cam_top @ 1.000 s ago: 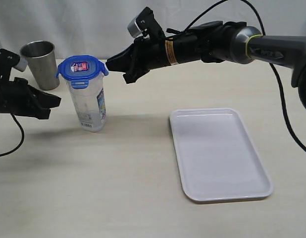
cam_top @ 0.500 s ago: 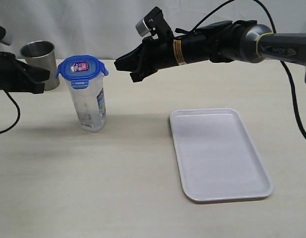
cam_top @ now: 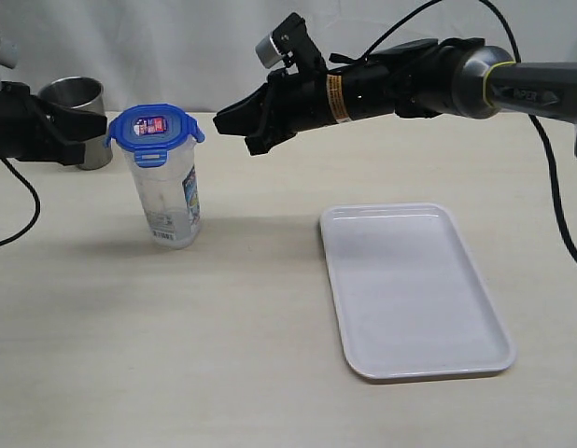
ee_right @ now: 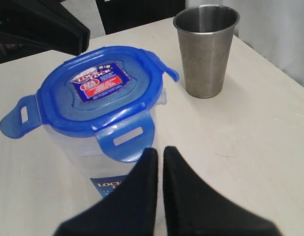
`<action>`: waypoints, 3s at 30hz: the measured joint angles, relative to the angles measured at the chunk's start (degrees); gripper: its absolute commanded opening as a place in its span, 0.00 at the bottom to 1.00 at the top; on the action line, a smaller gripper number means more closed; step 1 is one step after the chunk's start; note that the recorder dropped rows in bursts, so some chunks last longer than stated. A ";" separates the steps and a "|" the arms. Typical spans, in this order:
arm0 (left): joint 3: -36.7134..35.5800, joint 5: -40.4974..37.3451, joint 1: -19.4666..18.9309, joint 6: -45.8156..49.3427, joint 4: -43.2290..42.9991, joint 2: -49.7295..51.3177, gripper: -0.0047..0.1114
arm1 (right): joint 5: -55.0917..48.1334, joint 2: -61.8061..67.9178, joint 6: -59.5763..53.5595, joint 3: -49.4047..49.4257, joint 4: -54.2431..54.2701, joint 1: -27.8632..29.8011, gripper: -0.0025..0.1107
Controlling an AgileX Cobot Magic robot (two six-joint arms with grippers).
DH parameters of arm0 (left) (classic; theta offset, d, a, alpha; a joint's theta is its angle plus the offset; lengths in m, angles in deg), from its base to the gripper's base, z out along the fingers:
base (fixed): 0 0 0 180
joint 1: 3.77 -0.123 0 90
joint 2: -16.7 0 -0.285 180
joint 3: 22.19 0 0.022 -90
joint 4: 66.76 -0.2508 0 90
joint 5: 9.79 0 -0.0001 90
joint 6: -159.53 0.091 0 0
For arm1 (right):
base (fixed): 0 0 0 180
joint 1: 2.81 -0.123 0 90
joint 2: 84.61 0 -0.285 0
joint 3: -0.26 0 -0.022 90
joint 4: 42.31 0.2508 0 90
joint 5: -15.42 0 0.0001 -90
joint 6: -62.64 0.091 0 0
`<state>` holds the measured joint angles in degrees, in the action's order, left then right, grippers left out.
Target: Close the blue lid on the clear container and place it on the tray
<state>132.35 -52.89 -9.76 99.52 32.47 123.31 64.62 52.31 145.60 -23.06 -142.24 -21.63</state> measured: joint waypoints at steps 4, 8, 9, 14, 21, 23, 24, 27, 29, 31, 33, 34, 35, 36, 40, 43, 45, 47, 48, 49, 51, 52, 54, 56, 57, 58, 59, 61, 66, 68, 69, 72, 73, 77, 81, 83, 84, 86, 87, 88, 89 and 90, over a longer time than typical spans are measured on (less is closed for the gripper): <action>0.00 -0.28 0.00 -1.51 -1.39 0.00 0.04 | 0.00 0.00 0.00 0.00 0.00 0.00 0.06; 0.00 -0.37 0.00 -1.87 -1.77 0.00 0.04 | 0.00 0.00 0.00 0.00 0.00 0.00 0.06; 0.00 -0.51 0.00 -1.95 -1.77 0.00 0.04 | 0.00 0.00 0.14 0.00 0.00 0.00 0.06; 0.00 -0.52 0.00 -2.09 -1.77 0.00 0.04 | 0.12 0.00 0.66 0.00 0.00 0.00 0.06; 0.00 -0.87 0.00 -2.09 -0.46 0.00 0.04 | 0.23 0.00 1.37 0.00 0.00 0.00 0.06; 0.00 -1.52 0.00 -2.09 -0.45 0.00 0.04 | 0.23 0.00 1.48 0.00 0.00 0.00 0.06; 0.00 -1.83 0.00 -2.09 -0.45 0.00 0.04 | 0.23 0.00 1.48 0.00 0.00 0.00 0.06; 0.00 -2.09 0.00 -2.32 -2.85 -0.88 0.04 | 0.23 0.00 1.48 0.00 0.00 0.00 0.06; -0.12 -1.52 0.00 -2.92 -4.61 -2.10 0.04 | 0.23 0.00 1.59 0.00 0.00 0.00 0.06; -1.17 -0.40 0.00 -2.92 -5.02 -3.66 0.04 | 0.23 0.00 1.59 0.00 0.00 0.00 0.06; -2.94 0.97 0.00 -2.11 -4.81 -5.40 0.04 | 0.23 0.00 1.59 0.00 0.00 0.00 0.06; -4.06 1.83 0.00 -1.36 -4.03 -6.04 0.04 | 0.23 0.00 1.59 0.00 0.00 0.00 0.06; -5.17 2.47 0.00 -0.45 -2.91 -6.46 0.04 | 0.23 0.00 1.48 0.00 0.00 0.00 0.06; -6.26 2.70 0.00 0.39 -2.12 -6.58 0.04 | 0.23 0.00 1.48 0.00 0.00 0.00 0.06; -9.12 2.84 0.00 1.03 -0.57 -6.63 0.04 | 0.23 0.00 1.48 0.00 0.00 0.00 0.06; -9.51 2.54 0.00 1.03 -0.25 -6.63 0.04 | 0.11 0.00 1.48 0.00 0.00 0.00 0.06; -9.51 1.92 0.00 1.03 -0.16 -6.63 0.04 | 0.00 0.00 1.48 0.00 0.00 0.00 0.06; -8.96 0.94 0.00 1.03 -0.16 -6.36 0.04 | 0.00 0.00 1.48 0.00 0.00 0.00 0.06; -8.73 0.55 0.00 1.03 -0.01 -6.05 0.04 | 0.00 0.00 1.48 0.00 0.00 0.00 0.06; -8.58 0.25 0.00 1.03 0.12 -5.43 0.04 | 0.00 0.00 1.48 0.00 0.00 0.00 0.06; -8.43 -0.01 0.00 1.03 0.12 -3.99 0.04 | 0.00 0.00 1.48 0.00 0.00 0.00 0.06; -8.31 -0.01 0.00 1.03 0.12 -3.24 0.04 | 0.00 0.00 1.48 0.00 0.00 0.00 0.06; -7.92 -0.01 0.00 1.03 0.12 -1.47 0.04 | 0.00 0.00 1.60 0.00 0.00 0.00 0.06; -7.16 -0.01 0.00 1.03 0.12 -0.25 0.04 | 0.00 0.00 1.71 0.00 0.00 0.00 0.06; -6.66 -0.01 0.00 1.03 0.12 0.08 0.04 | 0.00 0.00 1.71 0.00 0.00 0.00 0.06; -6.15 -0.01 0.00 1.03 0.12 0.18 0.04 | 0.00 0.00 1.71 0.00 0.00 0.00 0.06; -5.63 -0.01 0.00 1.03 0.12 0.30 0.04 | 0.00 0.00 1.71 0.00 0.00 0.00 0.06; -4.74 -0.01 0.00 1.03 0.12 0.30 0.04 | 0.00 0.00 1.82 0.00 0.00 0.00 0.06; -3.79 -0.31 0.00 1.03 0.12 0.67 0.04 | 0.00 0.00 1.82 0.00 0.00 0.00 0.06; -3.42 -0.31 0.00 1.03 0.12 1.10 0.04 | 0.00 0.00 1.82 0.00 0.00 0.00 0.06; -3.33 -0.31 0.00 1.03 0.12 1.38 0.04 | 0.00 0.00 1.82 0.00 0.00 0.00 0.06; -3.33 -0.20 0.00 1.03 0.12 2.21 0.04 | 0.00 0.00 1.82 0.00 0.00 0.00 0.06; -3.33 0.13 0.00 1.03 0.12 2.31 0.04 | 0.00 0.00 1.82 0.00 0.00 0.00 0.06; -3.33 0.54 0.00 1.03 0.12 2.31 0.04 | 0.24 0.00 1.59 0.00 0.00 0.00 0.06; -3.33 0.89 0.00 1.03 0.12 2.31 0.04 | 0.24 0.00 -1.68 0.00 0.00 0.00 0.10; -3.33 1.17 0.00 1.03 0.12 2.31 0.04 | -0.72 0.00 -4.09 0.00 0.00 0.00 0.17; -3.33 1.28 0.00 1.03 0.12 2.31 0.04 | -1.55 0.00 -5.21 0.00 0.00 0.00 0.20; -3.33 1.27 0.00 1.03 0.12 2.31 0.04 | -2.48 0.00 -7.91 0.00 0.00 0.00 0.24; -3.33 1.42 0.00 1.03 0.12 2.31 0.04 | -2.48 0.00 -8.96 0.00 0.00 0.00 0.25; -3.33 1.42 0.00 1.03 0.12 2.31 0.04 | -2.48 0.00 -9.84 0.00 0.00 0.00 0.25; -3.33 1.42 0.00 1.03 0.12 2.31 0.04 | -2.48 0.00 -10.57 0.00 0.00 0.00 0.25; -3.33 1.42 0.00 1.03 0.12 2.31 0.04 | -2.48 0.00 -10.97 0.00 0.00 0.00 0.25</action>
<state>129.02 -51.47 -9.76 100.55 32.60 125.62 62.13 52.31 134.63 -23.06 -142.24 -21.63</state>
